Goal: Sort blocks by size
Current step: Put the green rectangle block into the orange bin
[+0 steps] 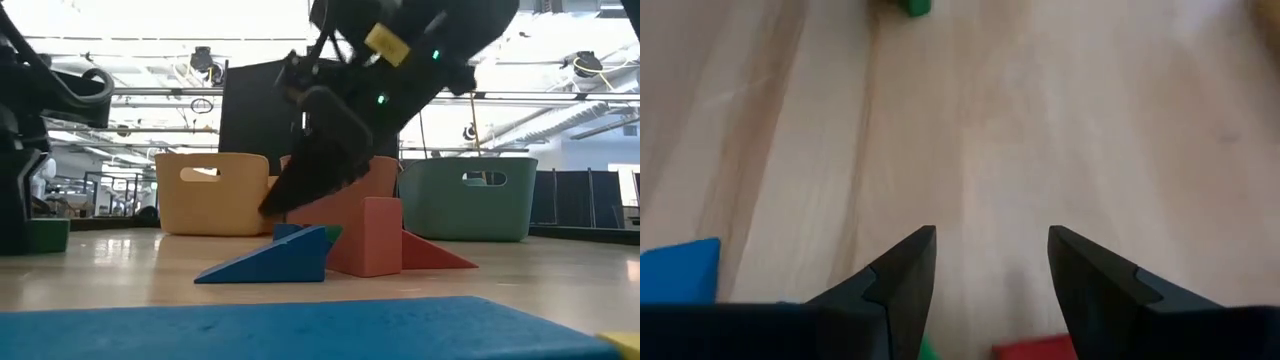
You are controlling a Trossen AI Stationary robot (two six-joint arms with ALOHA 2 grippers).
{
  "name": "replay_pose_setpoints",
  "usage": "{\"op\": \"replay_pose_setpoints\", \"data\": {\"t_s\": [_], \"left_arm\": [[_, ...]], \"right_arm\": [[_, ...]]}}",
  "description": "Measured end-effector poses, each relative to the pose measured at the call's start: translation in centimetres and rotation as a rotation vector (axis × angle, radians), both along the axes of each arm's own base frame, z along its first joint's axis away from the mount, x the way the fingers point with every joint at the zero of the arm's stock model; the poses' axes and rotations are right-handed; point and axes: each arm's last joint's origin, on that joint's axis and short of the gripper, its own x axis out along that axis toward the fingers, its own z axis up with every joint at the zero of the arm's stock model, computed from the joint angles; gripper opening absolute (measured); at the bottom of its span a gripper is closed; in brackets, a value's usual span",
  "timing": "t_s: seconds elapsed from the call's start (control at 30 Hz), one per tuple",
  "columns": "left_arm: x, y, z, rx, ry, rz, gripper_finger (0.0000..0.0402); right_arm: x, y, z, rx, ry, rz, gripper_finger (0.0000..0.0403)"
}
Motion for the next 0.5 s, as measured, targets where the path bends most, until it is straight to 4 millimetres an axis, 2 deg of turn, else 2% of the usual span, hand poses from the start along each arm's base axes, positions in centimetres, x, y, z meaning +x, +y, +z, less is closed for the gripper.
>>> {"op": "replay_pose_setpoints", "data": {"t_s": [0.1,0.3,0.5], "left_arm": [[0.3,0.4,0.1,0.002,0.007,-0.003,0.0047],[1.4,1.4,0.6,0.010,-0.002,-0.023,0.0045],[3.4,2.6,1.9,0.012,-0.021,-0.079,0.0049]], "right_arm": [[-0.9,0.6,1.3,-0.069,0.021,-0.040,0.0180],[-2.6,2.4,3.3,-0.143,0.042,-0.054,0.0180],[-4.2,3.1,3.2,-0.164,0.116,-0.098,0.0180]]}}
